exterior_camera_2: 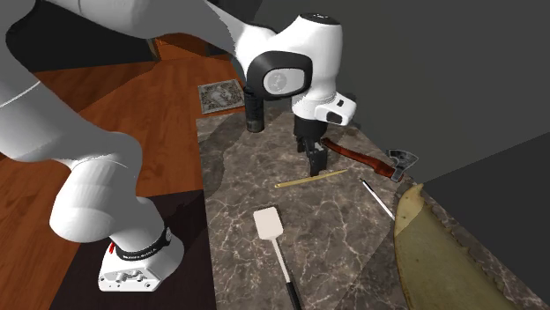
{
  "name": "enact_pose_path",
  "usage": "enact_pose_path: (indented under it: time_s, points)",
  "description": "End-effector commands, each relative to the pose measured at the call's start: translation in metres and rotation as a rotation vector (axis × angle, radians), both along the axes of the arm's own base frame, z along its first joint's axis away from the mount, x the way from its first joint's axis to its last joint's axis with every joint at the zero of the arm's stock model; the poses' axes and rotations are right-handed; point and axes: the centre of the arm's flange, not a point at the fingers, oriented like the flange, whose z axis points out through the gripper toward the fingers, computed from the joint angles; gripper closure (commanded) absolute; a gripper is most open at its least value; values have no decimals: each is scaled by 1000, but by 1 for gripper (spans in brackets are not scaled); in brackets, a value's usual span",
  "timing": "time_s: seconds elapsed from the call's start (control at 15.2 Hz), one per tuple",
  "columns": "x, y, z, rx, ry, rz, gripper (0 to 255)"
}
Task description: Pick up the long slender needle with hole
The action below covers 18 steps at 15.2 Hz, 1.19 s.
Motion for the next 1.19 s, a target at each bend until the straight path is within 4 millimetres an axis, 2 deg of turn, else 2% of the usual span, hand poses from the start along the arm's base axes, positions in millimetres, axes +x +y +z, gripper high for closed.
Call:
enact_pose_path:
  time_s: [0.0, 0.13, 0.66, 0.79, 0.86, 1.12]
  points:
    - [14, 6, -20, 16, 10, 3, 0]
    - [26, 12, -43, 32, 21, 7, 0]
    - [27, 13, -85, 34, 21, 7, 0]
    - [27, 13, -85, 34, 21, 7, 0]
    - [26, 13, -85, 34, 21, 7, 255]
    - [25, 13, -85, 34, 22, 7, 255]
